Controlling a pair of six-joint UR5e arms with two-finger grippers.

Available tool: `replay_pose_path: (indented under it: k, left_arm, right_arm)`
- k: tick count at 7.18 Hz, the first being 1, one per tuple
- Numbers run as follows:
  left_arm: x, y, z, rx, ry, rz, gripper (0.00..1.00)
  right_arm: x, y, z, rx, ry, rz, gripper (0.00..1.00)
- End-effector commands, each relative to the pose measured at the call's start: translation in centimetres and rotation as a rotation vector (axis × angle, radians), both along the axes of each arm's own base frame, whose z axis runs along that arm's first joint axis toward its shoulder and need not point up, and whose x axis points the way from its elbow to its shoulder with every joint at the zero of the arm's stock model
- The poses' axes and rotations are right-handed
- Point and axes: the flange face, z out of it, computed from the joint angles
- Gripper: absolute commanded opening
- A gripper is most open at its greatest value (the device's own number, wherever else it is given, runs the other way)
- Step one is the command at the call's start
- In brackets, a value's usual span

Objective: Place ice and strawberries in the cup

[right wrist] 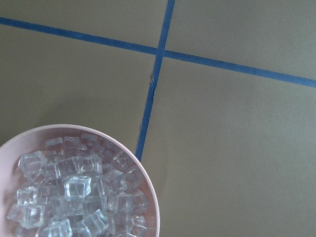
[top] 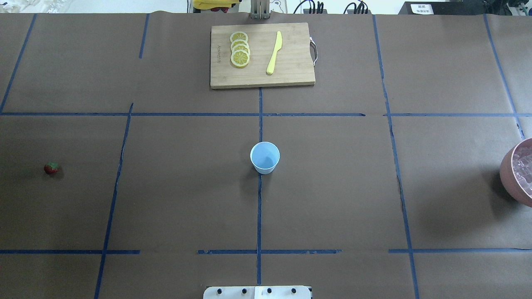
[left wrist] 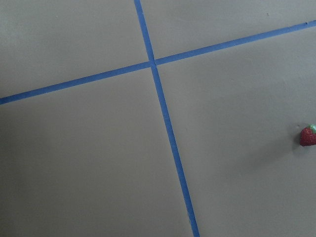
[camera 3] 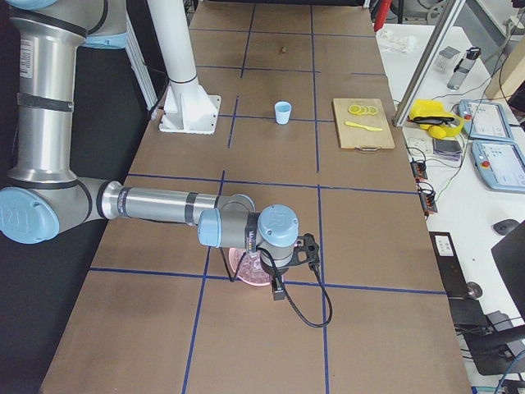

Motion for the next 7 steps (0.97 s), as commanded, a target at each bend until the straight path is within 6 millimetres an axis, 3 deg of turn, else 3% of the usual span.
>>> replay_pose_path:
  k: [1,5,7]
  left_arm:
    - [0.0,0.0,0.0,0.002,-0.003,0.001,1.0]
    - [0.0,0.0,0.0,0.001,0.0,0.0,1.0]
    - [0.0,0.0,0.0,0.0,0.0,0.0,1.0]
  right_arm:
    - [0.0,-0.1,-0.2,0.002,-0.002,0.003,0.99]
    - [-0.2,-1.1,-1.7,0.034,-0.003,0.032,0.99]
    - [-4.3,-2.1,-2.6,0.075,-0.006,0.016,1.0]
